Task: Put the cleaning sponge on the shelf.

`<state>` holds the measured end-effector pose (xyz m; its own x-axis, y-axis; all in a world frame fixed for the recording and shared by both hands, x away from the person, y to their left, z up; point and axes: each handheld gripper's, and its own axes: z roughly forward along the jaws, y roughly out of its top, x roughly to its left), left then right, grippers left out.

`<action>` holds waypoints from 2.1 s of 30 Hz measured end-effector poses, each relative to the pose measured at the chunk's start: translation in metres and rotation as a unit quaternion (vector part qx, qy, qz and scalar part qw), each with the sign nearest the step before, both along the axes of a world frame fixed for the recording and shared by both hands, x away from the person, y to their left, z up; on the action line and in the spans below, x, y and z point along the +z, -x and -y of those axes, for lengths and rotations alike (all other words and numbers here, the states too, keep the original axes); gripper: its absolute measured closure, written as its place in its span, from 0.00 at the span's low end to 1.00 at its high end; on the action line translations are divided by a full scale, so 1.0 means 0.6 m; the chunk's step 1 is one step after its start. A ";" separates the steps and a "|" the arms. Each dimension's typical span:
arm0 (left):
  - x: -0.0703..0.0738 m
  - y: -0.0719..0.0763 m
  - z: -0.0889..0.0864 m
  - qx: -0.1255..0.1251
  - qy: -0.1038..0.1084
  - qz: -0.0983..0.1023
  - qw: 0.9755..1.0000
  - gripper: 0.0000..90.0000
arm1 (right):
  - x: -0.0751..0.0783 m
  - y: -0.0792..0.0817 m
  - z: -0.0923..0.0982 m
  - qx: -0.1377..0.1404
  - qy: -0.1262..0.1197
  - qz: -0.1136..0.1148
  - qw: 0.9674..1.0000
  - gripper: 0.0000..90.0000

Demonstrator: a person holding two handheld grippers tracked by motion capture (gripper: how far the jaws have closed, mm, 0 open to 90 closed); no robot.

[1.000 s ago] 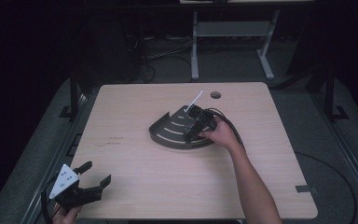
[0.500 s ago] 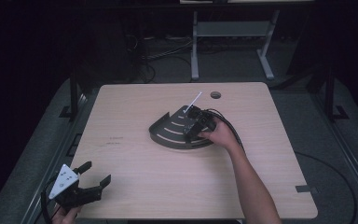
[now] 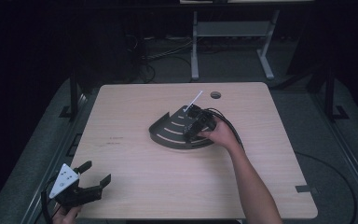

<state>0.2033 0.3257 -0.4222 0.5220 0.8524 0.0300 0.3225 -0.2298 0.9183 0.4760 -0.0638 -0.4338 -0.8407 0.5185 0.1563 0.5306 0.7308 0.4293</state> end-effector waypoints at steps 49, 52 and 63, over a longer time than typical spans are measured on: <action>-0.004 0.000 0.003 -0.004 -0.006 -0.003 1.000 0.15 | 0.076 0.043 0.044 -0.002 -0.047 0.031 0.998 0.20; -0.003 0.001 0.004 -0.004 -0.006 -0.003 1.000 0.15 | 0.078 0.047 0.046 -0.001 -0.044 0.031 0.999 0.20; -0.003 0.001 0.004 -0.004 -0.005 -0.003 1.000 0.15 | 0.082 0.062 0.058 0.003 -0.048 0.029 0.998 0.21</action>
